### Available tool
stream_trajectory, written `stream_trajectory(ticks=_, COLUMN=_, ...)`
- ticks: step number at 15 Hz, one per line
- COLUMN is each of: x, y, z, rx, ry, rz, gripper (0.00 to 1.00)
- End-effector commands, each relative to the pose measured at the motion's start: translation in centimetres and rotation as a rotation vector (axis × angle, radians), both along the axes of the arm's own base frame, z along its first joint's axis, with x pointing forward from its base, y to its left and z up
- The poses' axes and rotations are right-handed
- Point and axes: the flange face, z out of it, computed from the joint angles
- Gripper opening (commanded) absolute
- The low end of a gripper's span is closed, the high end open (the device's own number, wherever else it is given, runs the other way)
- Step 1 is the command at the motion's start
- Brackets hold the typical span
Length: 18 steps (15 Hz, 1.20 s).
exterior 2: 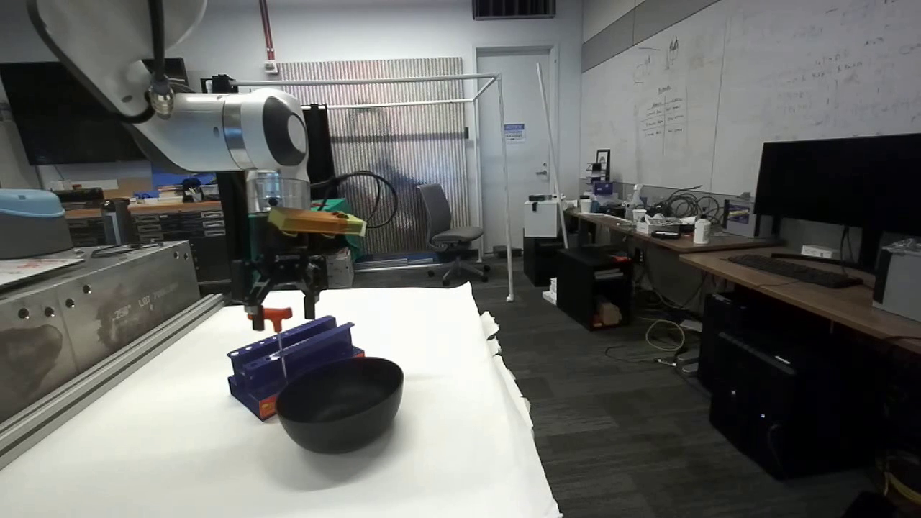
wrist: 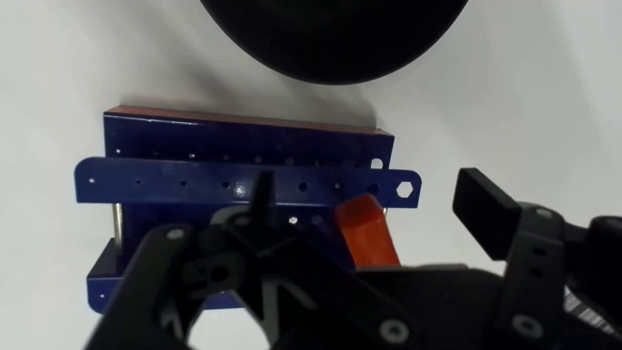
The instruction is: Put the orange object inside the bowl.
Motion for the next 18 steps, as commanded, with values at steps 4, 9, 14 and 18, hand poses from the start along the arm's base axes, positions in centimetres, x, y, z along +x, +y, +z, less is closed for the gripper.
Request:
stream_trajectory(ticks=4, x=0.2, y=1.3, z=0.7, rx=0.030, ry=-0.033, rz=0.046, gripper=1.00)
stream_trajectory(ticks=9, x=0.5, y=2.6, z=0.6, rx=0.022, ry=-0.102, rz=0.040, gripper=0.75)
stream_trajectory(ticks=14, x=0.9, y=2.3, z=0.5, rx=0.006, ry=-0.164, rz=0.000, gripper=0.39)
stream_trajectory(ticks=18, x=0.5, y=1.7, z=0.6, rx=-0.022, ry=-0.154, rz=-0.014, gripper=0.07)
